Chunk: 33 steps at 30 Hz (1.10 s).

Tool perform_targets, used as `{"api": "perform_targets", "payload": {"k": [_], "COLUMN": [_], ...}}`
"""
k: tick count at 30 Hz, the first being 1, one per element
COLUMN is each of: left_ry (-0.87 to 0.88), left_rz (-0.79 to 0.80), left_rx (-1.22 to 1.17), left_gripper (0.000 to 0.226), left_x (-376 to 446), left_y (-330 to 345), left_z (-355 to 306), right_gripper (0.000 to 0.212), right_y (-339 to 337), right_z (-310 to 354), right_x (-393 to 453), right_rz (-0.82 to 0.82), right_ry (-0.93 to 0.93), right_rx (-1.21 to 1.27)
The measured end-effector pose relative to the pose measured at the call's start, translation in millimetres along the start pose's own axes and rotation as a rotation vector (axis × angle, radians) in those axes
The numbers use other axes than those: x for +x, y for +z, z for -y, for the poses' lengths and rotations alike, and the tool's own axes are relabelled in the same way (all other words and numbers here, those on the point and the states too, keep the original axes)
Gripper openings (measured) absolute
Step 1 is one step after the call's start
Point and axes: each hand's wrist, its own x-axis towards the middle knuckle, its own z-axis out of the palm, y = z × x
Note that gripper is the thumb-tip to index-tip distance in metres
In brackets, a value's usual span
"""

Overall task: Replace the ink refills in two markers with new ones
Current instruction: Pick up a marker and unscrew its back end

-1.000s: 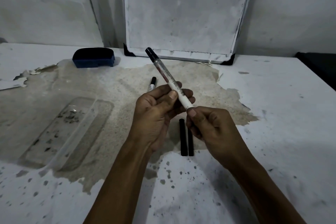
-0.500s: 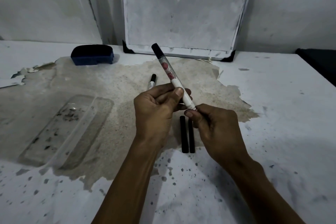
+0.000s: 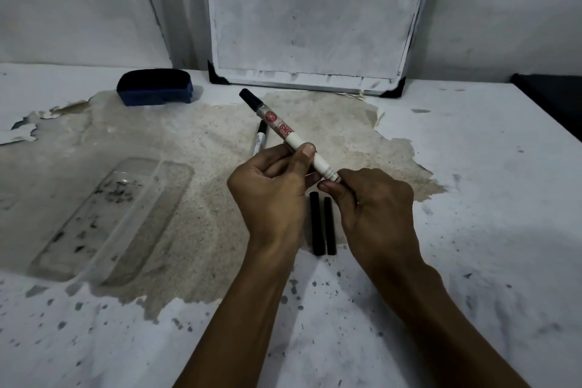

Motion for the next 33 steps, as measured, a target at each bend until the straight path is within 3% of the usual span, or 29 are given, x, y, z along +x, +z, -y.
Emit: {"api": "perform_targets", "payload": {"k": [9,19,21,24,27,29,31,33], "left_ry": [-0.131,-0.231,-0.231,-0.192,-0.146,-0.118,-0.093,-0.076], "left_rz": [-0.073,-0.149,-0.138,-0.079,0.003,0.050,0.060,0.059], "left_rx": [-0.060,-0.189,-0.184,-0.159,-0.142,-0.115,-0.093,-0.086], "left_gripper": [0.007,0.012,0.013,0.011,0.008,0.010,0.016,0.017], "left_x": [-3.7,-3.9,-2.2,1.0,2.9,2.4,2.4,2.8], "left_y": [1.7,1.5,0.0,-2.5,-3.2,-2.6,-2.6,-2.9], "left_z": [-6.9,-10.5,-11.5,-13.5,-15.2,-15.5,-15.4,-14.8], "right_gripper": [0.012,0.014,0.017,0.034,0.023,0.040,0.048,0.041], "right_y": [2.5,7.1,5.3,-2.9,-10.6,-12.4,-11.8,-10.3], "right_z": [5.2,3.9,4.0,5.9,4.7,3.8,3.9,4.4], "right_x": [-3.4,-1.2,0.0,4.5,10.9,12.9,13.5,13.1], "right_rz": [-0.083,-0.292,-0.261,-0.118,0.108,0.207,0.241,0.227], "right_ry": [-0.023,-0.123,-0.101,0.137,0.340,0.424,0.456,0.423], "right_rx": [-0.064,-0.023,0.048,0.299,0.625,0.806,0.867,0.855]}}
